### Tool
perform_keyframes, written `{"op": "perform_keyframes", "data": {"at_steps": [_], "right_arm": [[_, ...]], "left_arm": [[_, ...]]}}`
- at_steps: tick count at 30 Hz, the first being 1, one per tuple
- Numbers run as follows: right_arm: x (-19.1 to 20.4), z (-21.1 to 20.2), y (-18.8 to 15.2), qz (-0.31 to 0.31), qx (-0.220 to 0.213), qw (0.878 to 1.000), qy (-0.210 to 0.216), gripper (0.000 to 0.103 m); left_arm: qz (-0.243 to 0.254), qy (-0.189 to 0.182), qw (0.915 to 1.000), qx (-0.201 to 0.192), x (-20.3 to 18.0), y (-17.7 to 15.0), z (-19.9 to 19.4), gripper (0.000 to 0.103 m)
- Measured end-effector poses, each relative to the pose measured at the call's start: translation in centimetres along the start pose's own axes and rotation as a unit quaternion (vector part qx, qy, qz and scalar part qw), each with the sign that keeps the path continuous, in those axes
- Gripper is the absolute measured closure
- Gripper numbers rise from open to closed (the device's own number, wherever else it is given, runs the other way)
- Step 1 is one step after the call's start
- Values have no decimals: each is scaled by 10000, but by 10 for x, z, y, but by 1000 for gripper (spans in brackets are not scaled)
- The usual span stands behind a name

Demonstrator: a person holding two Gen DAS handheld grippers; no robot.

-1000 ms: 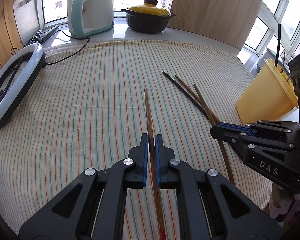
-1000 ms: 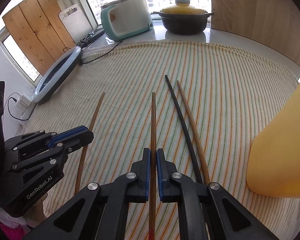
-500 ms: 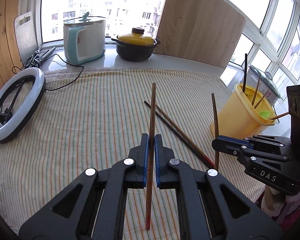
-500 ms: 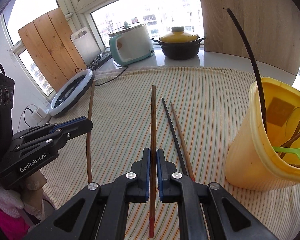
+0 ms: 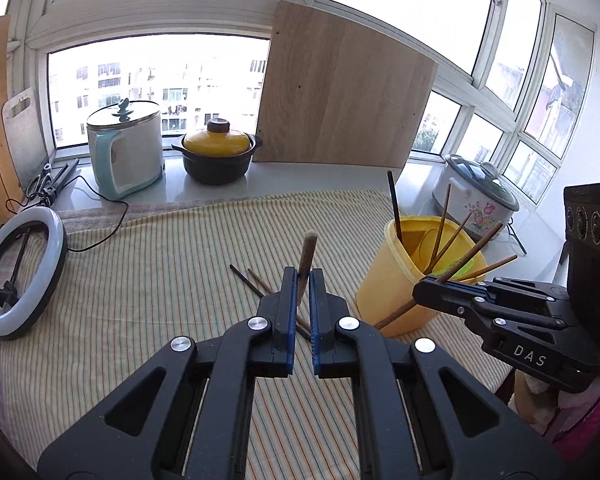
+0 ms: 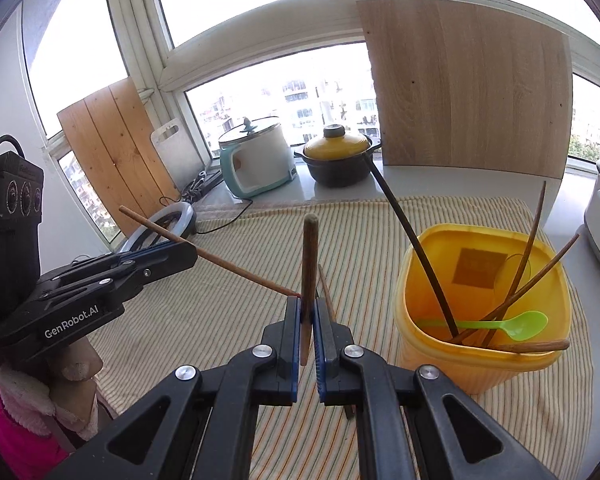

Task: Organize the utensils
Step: 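Lift both wooden chopsticks and carry them with both tools toward the yellow container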

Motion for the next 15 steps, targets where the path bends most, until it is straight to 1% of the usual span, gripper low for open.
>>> {"op": "perform_keyframes", "data": {"at_steps": [5, 15], "right_arm": [[-10, -25, 15, -23, -267, 9996, -95, 99], [-31, -73, 45, 45, -757, 9969, -219, 99]], "left_arm": [[143, -71, 9997, -177, -17, 14, -10, 100], [281, -346, 9985, -304, -48, 30, -19, 100]]}}
Point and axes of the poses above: each gripper's, at about its wrist camera, not at the fingertips, and z roughly the way its jaws point, x to its left, y to its top, the point moved 10 cm from there along z, roughly the way its jaws point, and after that the axes turned 9 degrees about -z, right-handed, at the moved point
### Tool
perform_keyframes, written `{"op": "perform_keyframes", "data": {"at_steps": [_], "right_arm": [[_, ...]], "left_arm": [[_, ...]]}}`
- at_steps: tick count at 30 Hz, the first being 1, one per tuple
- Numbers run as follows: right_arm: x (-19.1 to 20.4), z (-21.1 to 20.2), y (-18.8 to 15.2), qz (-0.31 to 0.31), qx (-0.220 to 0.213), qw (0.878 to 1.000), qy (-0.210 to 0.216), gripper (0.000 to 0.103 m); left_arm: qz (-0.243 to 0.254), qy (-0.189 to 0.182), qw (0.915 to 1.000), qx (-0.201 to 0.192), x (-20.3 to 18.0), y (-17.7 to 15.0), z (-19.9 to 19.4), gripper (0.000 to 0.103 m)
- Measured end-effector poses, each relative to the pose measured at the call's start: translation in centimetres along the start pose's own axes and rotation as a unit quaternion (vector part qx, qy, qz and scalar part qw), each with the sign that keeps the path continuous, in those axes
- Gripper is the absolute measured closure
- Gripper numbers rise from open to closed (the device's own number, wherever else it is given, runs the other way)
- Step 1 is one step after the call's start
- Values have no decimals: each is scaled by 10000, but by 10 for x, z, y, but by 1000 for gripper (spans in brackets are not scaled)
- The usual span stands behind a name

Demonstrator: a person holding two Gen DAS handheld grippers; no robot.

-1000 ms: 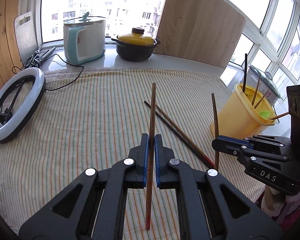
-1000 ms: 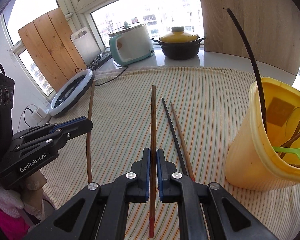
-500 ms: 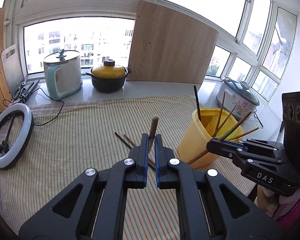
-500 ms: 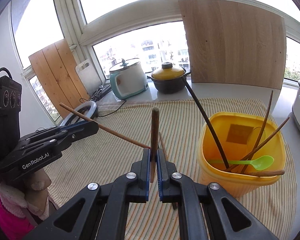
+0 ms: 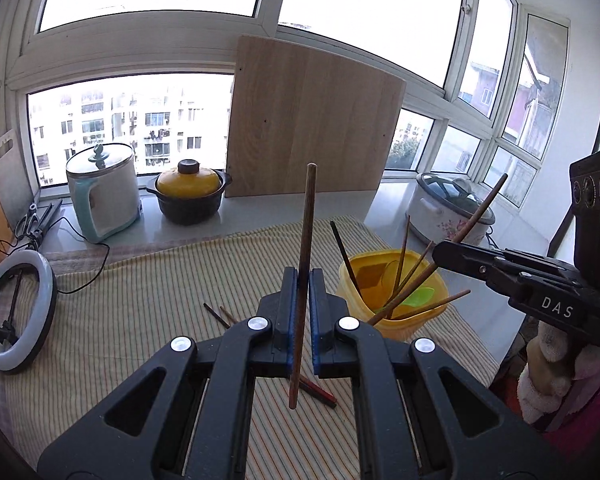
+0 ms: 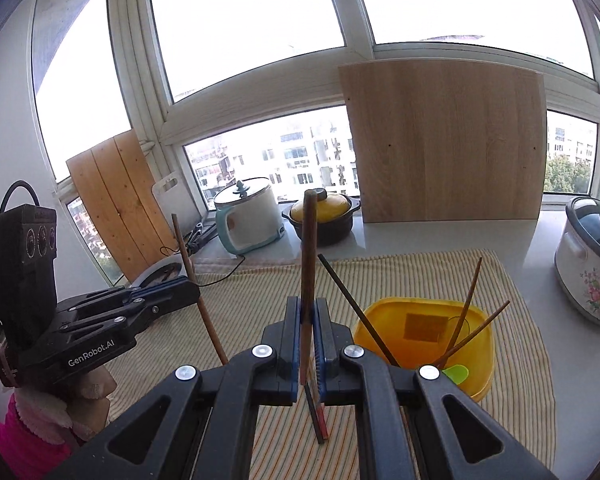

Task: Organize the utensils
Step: 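Lift both wooden chopsticks and carry them with both tools toward the yellow container, then lower both chopsticks into the yellow container and open both tools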

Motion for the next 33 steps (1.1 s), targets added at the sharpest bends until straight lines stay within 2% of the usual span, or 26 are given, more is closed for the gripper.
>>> {"op": "perform_keyframes", "data": {"at_steps": [12, 21, 27, 33], "right_arm": [[-25, -36, 31, 98, -449, 9986, -248, 99], [-51, -38, 33, 195, -474, 9974, -512, 99], [-77, -29, 27, 347, -342, 9963, -706, 99], [-100, -12, 13, 368, -66, 9955, -874, 99]], "left_arm": [[60, -307, 9991, -301, -40, 35, -3, 100], [243, -451, 9980, -366, -70, 47, 6, 100], [290, -527, 9981, -101, -83, 43, 31, 100], [353, -523, 9978, 199, -90, 25, 52, 100]]}}
Point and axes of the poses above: each gripper's, at about its wrist camera, not at the fingertips, and z roughly the way its jaws point, x to its left, y to its top, the point moved 10 cm from there along z, roughly the way its jaws point, and after that the axes turned 9 degrees about -z, right-handed, at the moved point
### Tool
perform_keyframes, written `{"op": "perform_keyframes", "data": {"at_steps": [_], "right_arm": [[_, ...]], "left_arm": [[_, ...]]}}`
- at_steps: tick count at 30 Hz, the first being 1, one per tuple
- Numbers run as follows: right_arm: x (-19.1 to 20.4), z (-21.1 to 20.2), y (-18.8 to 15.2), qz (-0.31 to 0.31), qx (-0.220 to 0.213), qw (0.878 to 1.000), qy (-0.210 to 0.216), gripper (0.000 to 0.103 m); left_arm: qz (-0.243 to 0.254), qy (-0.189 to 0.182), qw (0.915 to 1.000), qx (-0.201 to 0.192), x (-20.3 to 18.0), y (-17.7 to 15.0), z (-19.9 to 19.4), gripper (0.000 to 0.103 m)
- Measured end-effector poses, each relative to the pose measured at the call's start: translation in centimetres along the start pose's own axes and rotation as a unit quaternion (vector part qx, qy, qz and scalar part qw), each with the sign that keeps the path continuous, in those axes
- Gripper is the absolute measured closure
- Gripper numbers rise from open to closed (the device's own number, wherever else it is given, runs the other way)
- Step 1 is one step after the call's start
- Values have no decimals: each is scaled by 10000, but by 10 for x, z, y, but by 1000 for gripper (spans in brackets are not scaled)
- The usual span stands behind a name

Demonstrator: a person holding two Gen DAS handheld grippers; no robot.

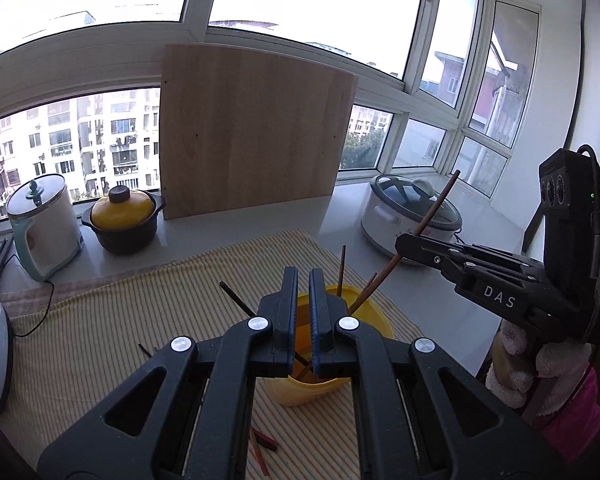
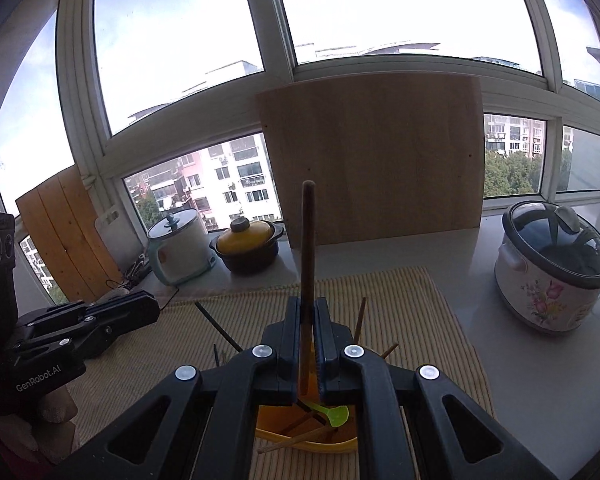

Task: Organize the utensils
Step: 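Lower both chopsticks into the yellow container and open both tools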

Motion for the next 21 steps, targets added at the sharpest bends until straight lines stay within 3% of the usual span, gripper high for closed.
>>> {"op": "perform_keyframes", "data": {"at_steps": [11, 13, 15, 21], "right_arm": [[-12, 28, -27, 56, 418, 9991, -52, 98], [-12, 29, -28, 48, 440, 9990, -105, 93], [-13, 29, -28, 63, 436, 9989, -151, 80], [-16, 27, -26, 108, 417, 9988, -220, 77]], "left_arm": [[-130, 232, 9991, 322, 29, -28, 15, 100], [-171, 285, 9988, 349, 37, -32, 14, 100], [-214, 344, 9985, 363, 46, -35, 12, 100], [-452, 488, 9970, 408, 75, -48, 5, 100]]}}
Point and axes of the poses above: each gripper's, at about its wrist camera, not at the fingertips, and z roughly the way its jaws point, x to its left, y to its top, the point moved 10 cm from there along z, roughly the way its jaws point, and after that the axes turned 9 degrees about -z, right-handed, at the moved point
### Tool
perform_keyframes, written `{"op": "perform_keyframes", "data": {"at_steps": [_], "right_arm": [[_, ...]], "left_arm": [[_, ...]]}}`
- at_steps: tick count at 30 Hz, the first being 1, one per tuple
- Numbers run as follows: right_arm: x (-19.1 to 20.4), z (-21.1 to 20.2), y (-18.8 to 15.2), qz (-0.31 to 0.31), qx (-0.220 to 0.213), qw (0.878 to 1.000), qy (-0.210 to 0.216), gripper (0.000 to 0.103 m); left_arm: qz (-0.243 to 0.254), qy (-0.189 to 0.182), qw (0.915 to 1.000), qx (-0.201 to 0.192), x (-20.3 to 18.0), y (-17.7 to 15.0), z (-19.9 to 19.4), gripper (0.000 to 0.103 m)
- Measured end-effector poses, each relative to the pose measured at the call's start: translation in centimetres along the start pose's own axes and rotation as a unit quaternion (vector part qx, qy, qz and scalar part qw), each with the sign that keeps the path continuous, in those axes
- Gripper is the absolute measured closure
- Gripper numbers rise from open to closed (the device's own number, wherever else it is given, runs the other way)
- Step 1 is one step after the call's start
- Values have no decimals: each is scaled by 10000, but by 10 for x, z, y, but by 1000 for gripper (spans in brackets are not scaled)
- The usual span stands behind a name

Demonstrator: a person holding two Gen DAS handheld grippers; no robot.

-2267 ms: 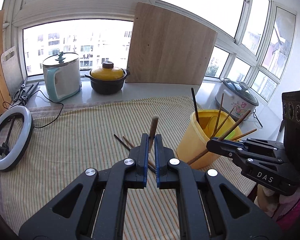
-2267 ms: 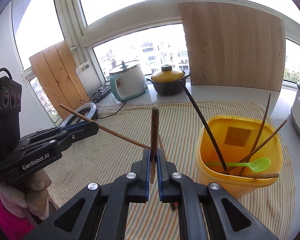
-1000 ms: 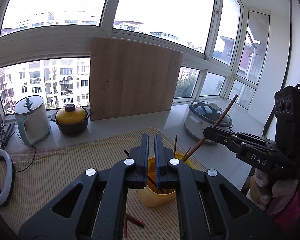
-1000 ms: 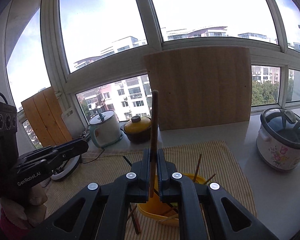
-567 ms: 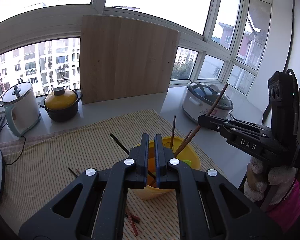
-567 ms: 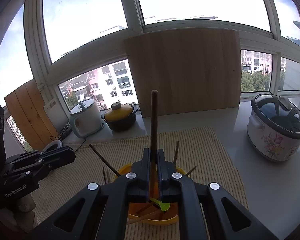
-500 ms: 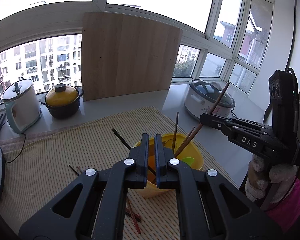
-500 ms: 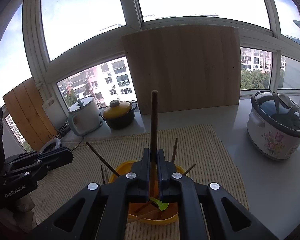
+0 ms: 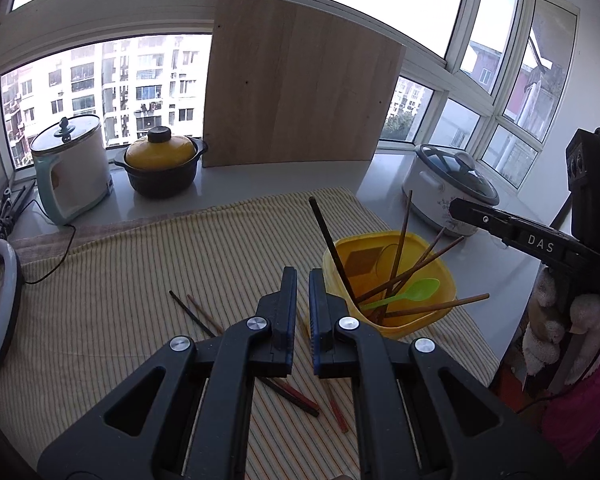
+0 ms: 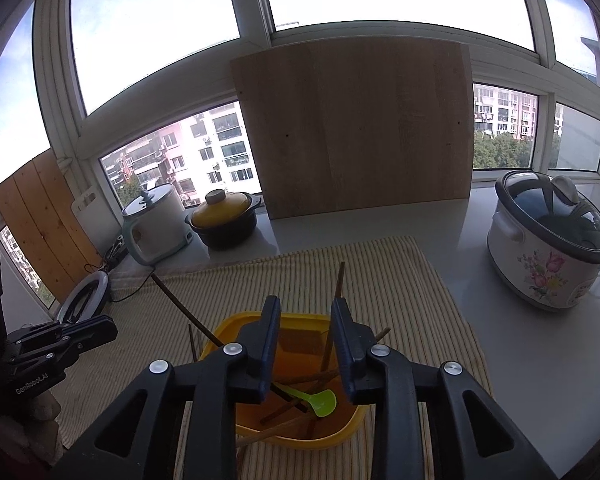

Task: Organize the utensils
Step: 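Lower both chopsticks into the yellow container and open both tools, then move both tools back over the remaining black and wooden chopsticks on the cloth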

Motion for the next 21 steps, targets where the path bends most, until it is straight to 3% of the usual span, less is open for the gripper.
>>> {"op": "perform_keyframes", "data": {"at_steps": [9, 12, 13, 21], "right_arm": [[3, -13, 2, 123, -165, 9998, 63, 76], [11, -20, 1, 83, -218, 9996, 158, 76], [14, -22, -1, 69, -231, 9995, 194, 76], [43, -36, -32, 9, -169, 9982, 570, 76]], "left_arm": [[-370, 234, 9988, 236, 46, -20, 9, 98], [-513, 329, 9975, 353, 62, -28, 17, 75], [-543, 367, 9970, 400, 67, -31, 21, 73], [-1192, 507, 9866, 989, 103, -58, 65, 73]]}}
Point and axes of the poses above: each gripper's, at about its wrist camera, not at the fingertips, and z roughly the way its jaws point, x to its left, y to its top, the point moved 10 cm from there along z, roughly the way its jaws point, and after that the axes turned 9 degrees about -z, right-handed, at the moved point
